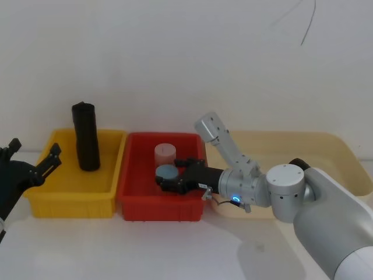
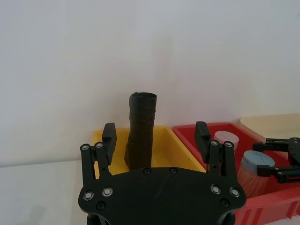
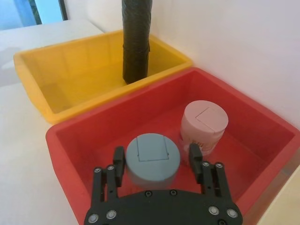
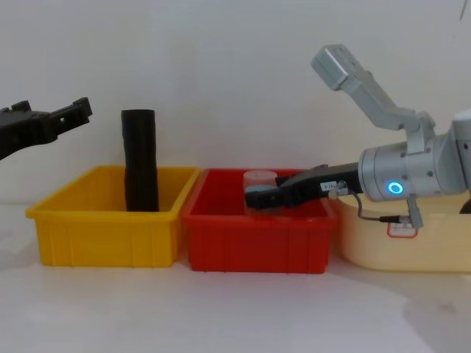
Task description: Pick up the garbage bag with the one hand and transfer it to the other hand.
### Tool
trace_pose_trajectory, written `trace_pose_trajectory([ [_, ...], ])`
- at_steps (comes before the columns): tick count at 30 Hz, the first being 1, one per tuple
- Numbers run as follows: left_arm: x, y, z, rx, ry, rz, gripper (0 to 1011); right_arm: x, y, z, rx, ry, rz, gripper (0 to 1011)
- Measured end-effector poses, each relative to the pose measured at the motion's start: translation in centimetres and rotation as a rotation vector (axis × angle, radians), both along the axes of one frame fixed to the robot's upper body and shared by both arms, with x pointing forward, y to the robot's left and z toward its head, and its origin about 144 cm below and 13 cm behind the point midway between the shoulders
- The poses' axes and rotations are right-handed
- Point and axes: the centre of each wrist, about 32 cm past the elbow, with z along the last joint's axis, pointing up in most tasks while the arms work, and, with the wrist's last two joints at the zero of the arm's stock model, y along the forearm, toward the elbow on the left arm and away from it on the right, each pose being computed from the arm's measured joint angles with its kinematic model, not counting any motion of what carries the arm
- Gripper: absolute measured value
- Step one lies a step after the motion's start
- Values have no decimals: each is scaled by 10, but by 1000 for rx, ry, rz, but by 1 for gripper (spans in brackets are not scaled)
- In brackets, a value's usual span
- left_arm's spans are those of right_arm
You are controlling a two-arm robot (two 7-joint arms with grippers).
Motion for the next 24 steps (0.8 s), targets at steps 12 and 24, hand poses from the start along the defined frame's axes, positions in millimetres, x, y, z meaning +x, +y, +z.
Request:
trace_pose_trajectory([
  [12,0,0,0,0,0,0,1000,-2,-1,5,-10,-23,3,663],
  [24,0,0,0,0,0,0,1000,-10,-8,26,25,-89,-18,663],
])
